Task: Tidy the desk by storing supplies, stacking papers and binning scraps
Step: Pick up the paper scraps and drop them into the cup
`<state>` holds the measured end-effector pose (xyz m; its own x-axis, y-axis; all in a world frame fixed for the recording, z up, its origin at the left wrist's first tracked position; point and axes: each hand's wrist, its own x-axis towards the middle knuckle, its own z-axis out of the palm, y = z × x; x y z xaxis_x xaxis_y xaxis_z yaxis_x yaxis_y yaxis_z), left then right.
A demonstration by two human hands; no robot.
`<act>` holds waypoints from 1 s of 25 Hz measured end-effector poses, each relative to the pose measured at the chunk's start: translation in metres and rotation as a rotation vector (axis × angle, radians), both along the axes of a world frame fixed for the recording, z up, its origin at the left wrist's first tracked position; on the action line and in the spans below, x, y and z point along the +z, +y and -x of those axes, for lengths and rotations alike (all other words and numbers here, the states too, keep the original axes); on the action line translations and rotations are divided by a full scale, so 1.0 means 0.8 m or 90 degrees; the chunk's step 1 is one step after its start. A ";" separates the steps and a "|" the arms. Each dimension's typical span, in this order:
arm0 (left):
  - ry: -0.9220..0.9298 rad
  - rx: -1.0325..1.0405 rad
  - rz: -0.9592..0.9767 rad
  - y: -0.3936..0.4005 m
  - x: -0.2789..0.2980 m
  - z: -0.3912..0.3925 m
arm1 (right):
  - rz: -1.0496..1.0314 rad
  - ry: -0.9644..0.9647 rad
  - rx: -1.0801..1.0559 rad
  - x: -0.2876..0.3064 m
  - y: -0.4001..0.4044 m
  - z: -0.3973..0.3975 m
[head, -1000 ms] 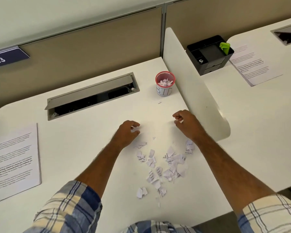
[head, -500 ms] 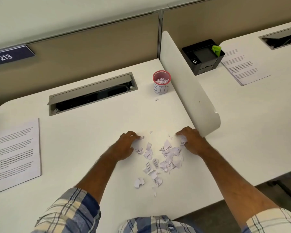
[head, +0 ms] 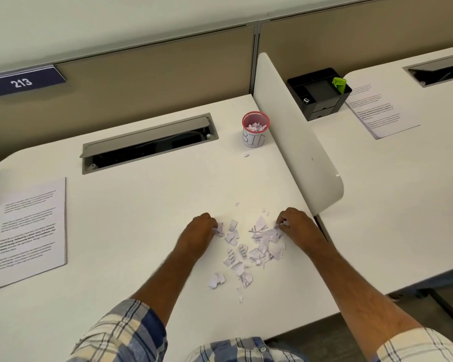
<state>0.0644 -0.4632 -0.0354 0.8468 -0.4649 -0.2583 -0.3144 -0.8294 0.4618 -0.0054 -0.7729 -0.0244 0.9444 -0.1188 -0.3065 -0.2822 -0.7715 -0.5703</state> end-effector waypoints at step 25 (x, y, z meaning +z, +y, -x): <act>-0.001 0.127 0.204 -0.083 0.125 -0.179 | -0.214 -0.195 -0.150 0.116 0.022 -0.205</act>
<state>0.2078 -0.5295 0.0646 0.9290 -0.3484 -0.1245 -0.1630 -0.6877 0.7075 0.1585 -0.7552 0.0681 0.9565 -0.2812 -0.0780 -0.2074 -0.4672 -0.8595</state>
